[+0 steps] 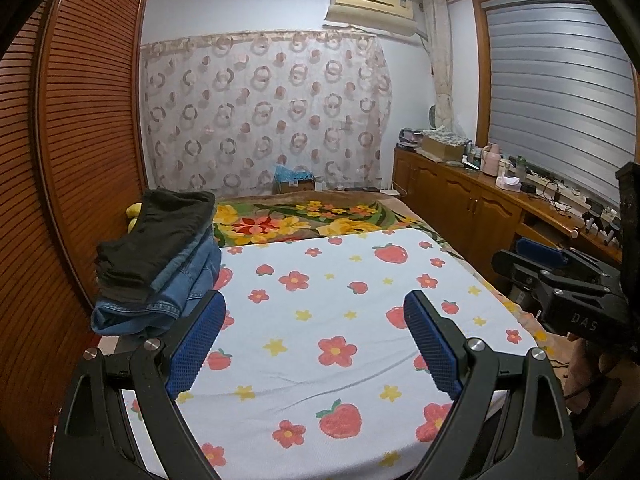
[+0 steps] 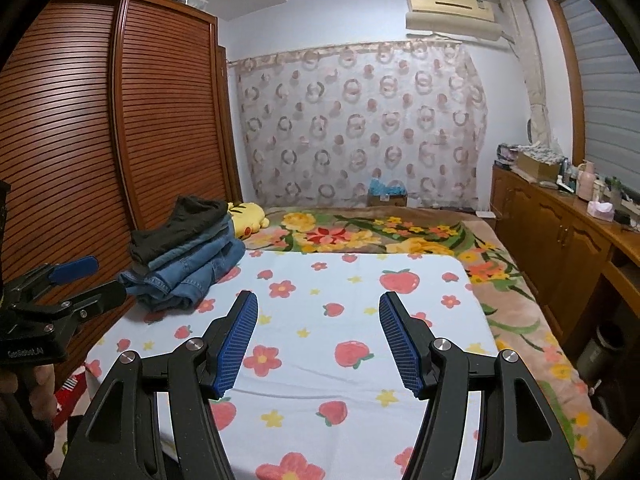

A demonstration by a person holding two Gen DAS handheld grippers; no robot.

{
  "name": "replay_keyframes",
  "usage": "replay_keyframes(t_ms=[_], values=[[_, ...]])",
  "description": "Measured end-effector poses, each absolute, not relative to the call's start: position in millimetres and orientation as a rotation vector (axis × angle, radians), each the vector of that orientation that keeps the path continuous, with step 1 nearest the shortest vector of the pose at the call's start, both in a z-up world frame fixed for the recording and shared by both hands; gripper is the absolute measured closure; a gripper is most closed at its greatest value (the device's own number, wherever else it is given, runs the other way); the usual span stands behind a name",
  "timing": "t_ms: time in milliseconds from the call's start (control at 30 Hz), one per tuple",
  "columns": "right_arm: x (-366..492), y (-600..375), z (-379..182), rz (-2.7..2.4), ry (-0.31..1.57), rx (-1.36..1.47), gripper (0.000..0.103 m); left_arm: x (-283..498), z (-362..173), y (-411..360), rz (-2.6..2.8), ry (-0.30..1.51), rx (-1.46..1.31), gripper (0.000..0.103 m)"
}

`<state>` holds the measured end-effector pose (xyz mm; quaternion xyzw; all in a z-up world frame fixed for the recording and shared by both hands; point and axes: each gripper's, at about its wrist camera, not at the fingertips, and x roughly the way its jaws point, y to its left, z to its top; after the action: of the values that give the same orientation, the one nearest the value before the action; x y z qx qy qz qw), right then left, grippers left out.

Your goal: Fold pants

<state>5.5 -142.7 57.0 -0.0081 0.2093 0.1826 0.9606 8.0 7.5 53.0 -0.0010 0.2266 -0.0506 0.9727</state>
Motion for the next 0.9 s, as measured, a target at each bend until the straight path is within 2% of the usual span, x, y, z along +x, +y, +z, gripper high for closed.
replay_keyframes(t_ms=[900], values=[[1.5, -145.8, 53.1, 0.349, 0.411, -0.027, 0.037, 4.6, 47.1, 16.0, -0.082, 0.469, -0.018, 0.012]])
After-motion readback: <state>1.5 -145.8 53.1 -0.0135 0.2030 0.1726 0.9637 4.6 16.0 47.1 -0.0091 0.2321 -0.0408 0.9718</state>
